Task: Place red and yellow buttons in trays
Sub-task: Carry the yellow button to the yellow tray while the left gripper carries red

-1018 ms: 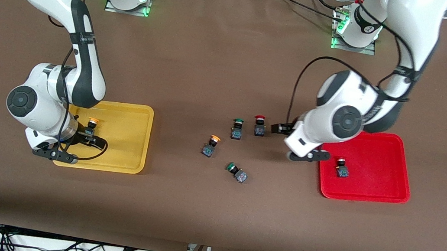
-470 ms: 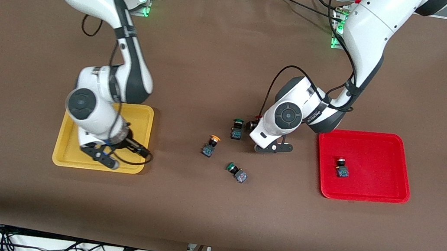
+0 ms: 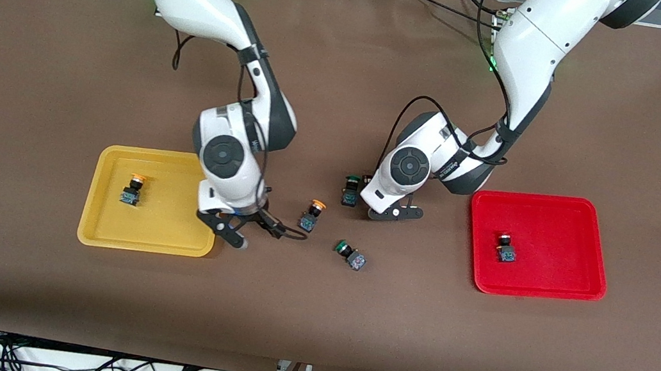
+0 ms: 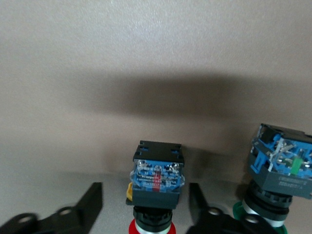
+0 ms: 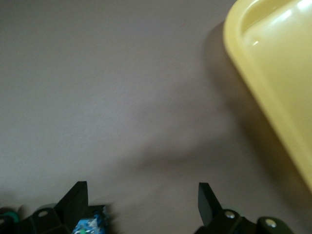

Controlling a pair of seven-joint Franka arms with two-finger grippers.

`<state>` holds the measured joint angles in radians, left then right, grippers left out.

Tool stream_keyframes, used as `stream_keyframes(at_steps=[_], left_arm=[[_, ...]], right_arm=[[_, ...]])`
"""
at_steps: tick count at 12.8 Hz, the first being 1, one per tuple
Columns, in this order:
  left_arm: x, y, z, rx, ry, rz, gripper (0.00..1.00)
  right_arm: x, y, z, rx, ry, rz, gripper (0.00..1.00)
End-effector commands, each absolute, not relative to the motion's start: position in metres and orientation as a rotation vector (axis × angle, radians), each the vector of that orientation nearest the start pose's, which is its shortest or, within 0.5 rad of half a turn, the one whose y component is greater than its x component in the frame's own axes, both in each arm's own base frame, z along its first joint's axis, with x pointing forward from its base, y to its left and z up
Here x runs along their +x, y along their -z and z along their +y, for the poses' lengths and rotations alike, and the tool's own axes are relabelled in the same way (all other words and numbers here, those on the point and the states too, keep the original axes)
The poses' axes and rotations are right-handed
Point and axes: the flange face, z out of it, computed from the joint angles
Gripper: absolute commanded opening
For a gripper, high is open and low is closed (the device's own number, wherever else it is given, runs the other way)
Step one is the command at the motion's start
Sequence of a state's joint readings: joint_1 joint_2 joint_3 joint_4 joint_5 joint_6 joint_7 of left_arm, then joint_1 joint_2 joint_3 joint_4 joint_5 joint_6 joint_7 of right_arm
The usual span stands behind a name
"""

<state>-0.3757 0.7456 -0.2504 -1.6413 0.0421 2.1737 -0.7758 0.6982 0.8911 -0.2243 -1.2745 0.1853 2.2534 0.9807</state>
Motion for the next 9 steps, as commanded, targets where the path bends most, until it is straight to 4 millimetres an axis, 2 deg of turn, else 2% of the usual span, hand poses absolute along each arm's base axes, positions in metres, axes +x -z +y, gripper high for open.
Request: stream_keyframes(at_steps=[1,2,4,5,7,9], left_arm=[[0.557,-0.181,-0.373,-3.085,-0.319,-0.266,0.00],[0.560,-0.185,-0.369,-3.087,-0.317,-0.263,0.00],[0.568,-0.209,-0.357,-3.076,-0.315,-0.280,0.01],[0.574,-0.227,-0.345,-3.066,-0.325,-0.273,0.01],[0.585,-0.265,-0.313,-3.059,-0.367,-0.208,0.03],[0.602,-0.302,-0.265,-3.058,-0.408,-0.150,0.03]], right_arm=[[0.651,-0.217,0.423,-2.998,0.224,0.779,1.00],[0.647,-0.213,0.431,-2.995,0.237,0.758,1.00],[0.640,-0.203,0.443,-2.984,0.250,0.754,1.00],[0.638,-0.203,0.447,-2.966,0.265,0.763,1.00],[0.634,-0.199,0.457,-2.939,0.288,0.775,1.00],[0.628,-0.197,0.466,-2.935,0.295,0.755,1.00]])
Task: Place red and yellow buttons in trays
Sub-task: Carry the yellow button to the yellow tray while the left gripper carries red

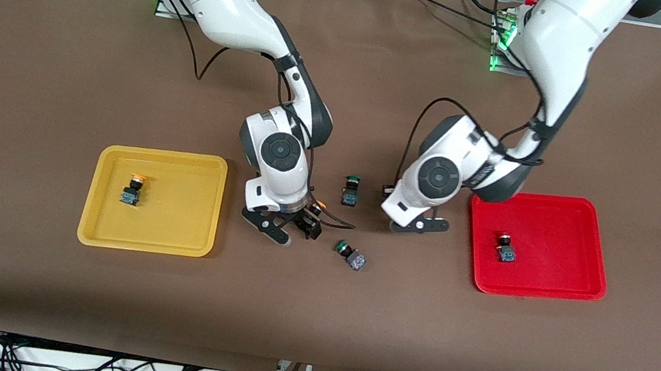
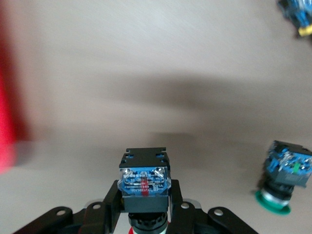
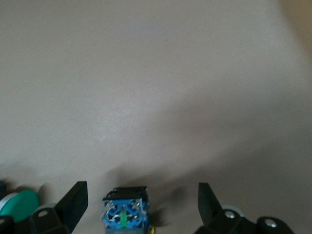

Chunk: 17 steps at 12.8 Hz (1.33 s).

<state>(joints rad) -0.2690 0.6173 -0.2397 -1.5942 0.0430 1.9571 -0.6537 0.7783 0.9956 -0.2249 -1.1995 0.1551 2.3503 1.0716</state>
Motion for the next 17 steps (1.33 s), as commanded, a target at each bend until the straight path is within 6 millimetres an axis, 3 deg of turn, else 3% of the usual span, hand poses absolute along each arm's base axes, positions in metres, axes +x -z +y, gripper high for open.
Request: stream_keyframes(at_steps=[1,3,4,6,7,9,11,12,14,15,17], left_arm=[[0.608,-0.321,-0.241,-3.054,-0.437,-0.094,0.03],[0.621,-0.345,-0.183,-3.051,-0.513,-0.022,0.04],[0.631,-0.354,-0.147,-3.066,-0.533,0.017,0.04],[0.644,-0.354,-0.076,-3.091,-0.534,0.052,0.04],[0.649,-0.349,-0.044,-3.107,-0.529,0.065,0.04],[0.658,-0.334,0.010,-3.101,-0.455,0.095,0.04],[0.668,-0.300,0.022,-3.101,-0.389,0.105,0.04],[0.672,-0.287,0.026,-3.076,-0.364,0.127,0.04],[0.675,-0.252,0.056,-3.056,-0.330,0.109,0.05],[0.673,-0.235,0.069,-3.070,-0.300,0.089,0.05],[0.663,-0.211,0.065,-3.088,-0.257,0.106,0.06]], right_arm=[[0.624,-0.195,0.471,-2.934,0.303,0.737,1.00],[0.617,-0.188,0.481,-2.943,0.312,0.694,0.96],[0.616,-0.187,0.481,-2.950,0.313,0.673,0.73],[0.616,-0.185,0.480,-2.971,0.311,0.621,0.13],[0.615,-0.185,0.480,-2.987,0.309,0.576,0.00],[0.617,-0.192,0.478,-2.987,0.300,0.575,0.00],[0.627,-0.212,0.459,-3.048,0.243,0.518,0.00],[0.639,-0.235,0.438,-3.072,0.192,0.479,0.00],[0.667,-0.281,0.385,-3.080,0.104,0.408,0.00],[0.675,-0.287,0.358,-3.100,0.037,0.314,0.00],[0.686,-0.298,0.296,-3.137,-0.089,0.135,0.00]])
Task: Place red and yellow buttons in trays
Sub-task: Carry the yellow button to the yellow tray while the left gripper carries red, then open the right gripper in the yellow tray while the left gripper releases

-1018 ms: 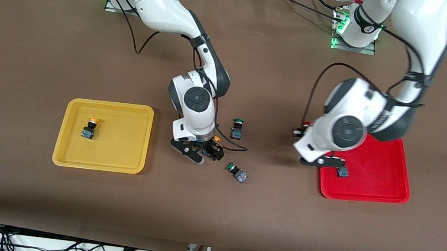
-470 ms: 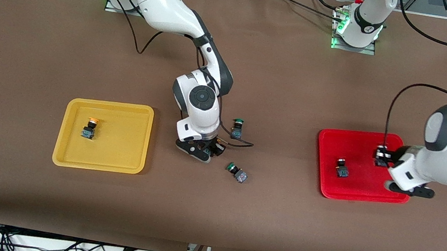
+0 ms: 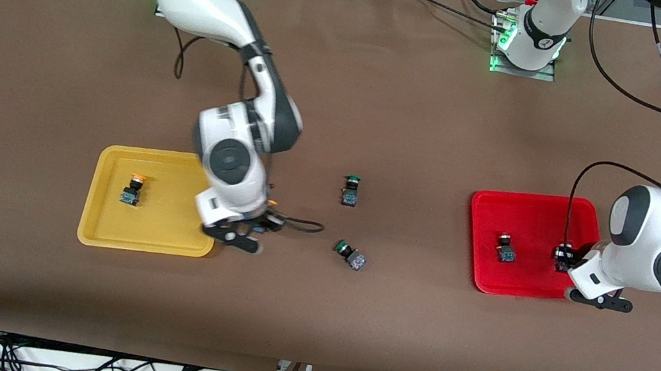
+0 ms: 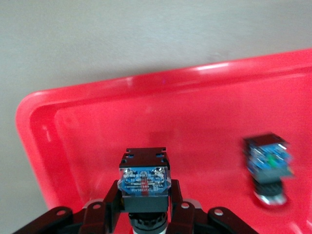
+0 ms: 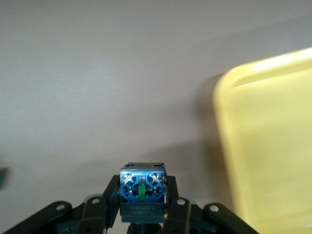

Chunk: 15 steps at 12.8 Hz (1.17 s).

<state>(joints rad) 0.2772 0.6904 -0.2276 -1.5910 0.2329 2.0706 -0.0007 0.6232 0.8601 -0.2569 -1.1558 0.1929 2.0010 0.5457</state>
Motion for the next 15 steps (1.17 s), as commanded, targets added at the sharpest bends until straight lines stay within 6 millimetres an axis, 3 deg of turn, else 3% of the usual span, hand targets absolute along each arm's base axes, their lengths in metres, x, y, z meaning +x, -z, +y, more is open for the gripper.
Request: stream_keyframes(at_steps=[1,2,3,4,5,7,11,12,13,15], left_arm=[[0.661,-0.206,0.068,-3.094,-0.238,0.101,0.11],[0.660,-0.206,0.071,-3.094,-0.238,0.092,0.38],[0.660,-0.206,0.070,-3.094,-0.241,0.094,0.79],[0.660,-0.209,0.070,-3.092,-0.236,0.087,1.00],[0.660,-0.214,0.069,-3.090,-0.234,0.087,1.00],[0.663,-0.251,0.070,-3.073,-0.222,0.091,1.00],[0.653,-0.366,0.058,-3.032,-0.172,0.067,1.00],[0.651,-0.397,0.052,-3.024,-0.156,0.069,1.00],[0.647,-0.428,0.041,-3.015,-0.168,0.078,1.00],[0.650,-0.499,0.047,-3.007,-0.122,0.052,1.00]], right_arm=[[0.689,-0.295,0.265,-3.139,-0.127,0.090,0.00],[0.688,-0.292,0.236,-3.136,-0.158,0.036,0.00],[0.686,-0.284,0.211,-3.133,-0.183,0.004,0.00],[0.680,-0.276,0.191,-3.130,-0.192,0.006,0.00],[0.669,-0.262,0.180,-3.129,-0.180,0.006,0.00],[0.645,-0.228,0.162,-3.134,-0.119,0.002,0.00],[0.624,-0.196,0.152,-3.143,-0.039,0.011,0.00],[0.625,-0.199,0.153,-3.141,-0.030,0.013,0.09],[0.632,-0.215,0.154,-3.131,0.010,0.006,0.95],[0.649,-0.263,0.151,-3.116,0.026,0.005,1.00]])
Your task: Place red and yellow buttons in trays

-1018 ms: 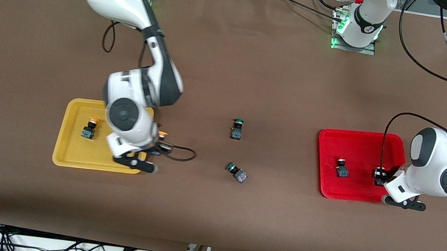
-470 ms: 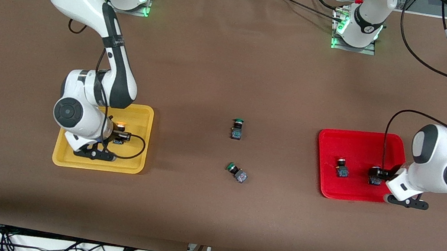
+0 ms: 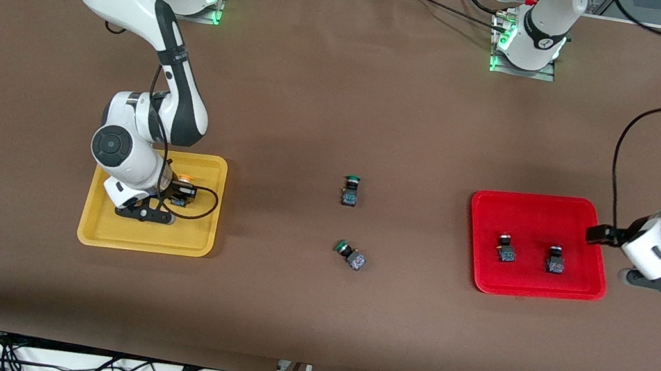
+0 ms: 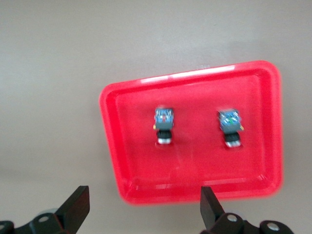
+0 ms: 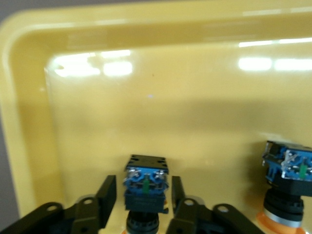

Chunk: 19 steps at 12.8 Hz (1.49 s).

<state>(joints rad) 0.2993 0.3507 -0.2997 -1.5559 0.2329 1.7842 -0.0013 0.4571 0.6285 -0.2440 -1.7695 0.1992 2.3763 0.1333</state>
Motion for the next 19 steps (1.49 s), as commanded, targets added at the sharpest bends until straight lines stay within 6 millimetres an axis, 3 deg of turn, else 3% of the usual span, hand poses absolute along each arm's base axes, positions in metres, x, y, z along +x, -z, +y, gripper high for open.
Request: stream_keyframes(at_steps=[1,3,5,6,8,10,11,12,13,14,15,16,17,19], left_arm=[[0.654,-0.525,0.046,-3.011,-0.052,0.036,1.00],[0.644,-0.559,0.033,-3.067,-0.110,0.026,1.00],[0.637,-0.609,0.035,-3.172,-0.062,-0.011,1.00],[0.634,-0.613,0.034,-3.231,-0.081,-0.018,1.00],[0.628,-0.610,0.038,-3.231,-0.134,-0.029,1.00],[0.614,-0.609,0.026,-3.200,-0.169,-0.008,1.00],[0.602,-0.607,0.018,-3.174,-0.199,-0.010,1.00],[0.588,-0.604,0.013,-3.159,-0.221,-0.012,1.00],[0.578,-0.600,0.015,-3.157,-0.208,-0.048,1.00],[0.561,-0.593,0.004,-3.159,-0.213,-0.028,1.00],[0.547,-0.586,0.002,-3.173,-0.137,-0.024,1.00],[0.536,-0.582,0.003,-3.178,-0.103,-0.023,1.00],[0.534,-0.578,0.001,-3.161,-0.124,-0.019,1.00],[0.541,-0.576,0.001,-3.140,-0.118,-0.012,1.00]], right_arm=[[0.660,-0.291,0.146,-3.126,0.003,0.006,1.00],[0.677,-0.349,0.142,-3.135,-0.076,-0.010,1.00],[0.684,-0.399,0.129,-3.153,-0.148,-0.117,1.00],[0.684,-0.419,0.116,-3.162,-0.184,-0.141,1.00],[0.679,-0.450,0.093,-3.161,-0.231,-0.154,1.00],[0.664,-0.503,0.082,-3.130,-0.144,-0.127,1.00],[0.653,-0.511,0.079,-3.095,-0.162,-0.127,1.00],[0.641,-0.524,0.062,-3.075,-0.153,-0.123,1.00],[0.626,-0.536,0.059,-3.098,-0.136,-0.166,1.00],[0.611,-0.547,0.058,-3.152,-0.125,-0.219,1.00],[0.596,-0.557,0.057,-3.203,-0.120,-0.270,1.00],[0.582,-0.578,0.044,-3.216,-0.073,-0.248,1.00],[0.568,-0.602,0.038,-3.213,-0.011,-0.223,1.00],[0.555,-0.624,0.038,-3.212,0.038,-0.232,1.00]])
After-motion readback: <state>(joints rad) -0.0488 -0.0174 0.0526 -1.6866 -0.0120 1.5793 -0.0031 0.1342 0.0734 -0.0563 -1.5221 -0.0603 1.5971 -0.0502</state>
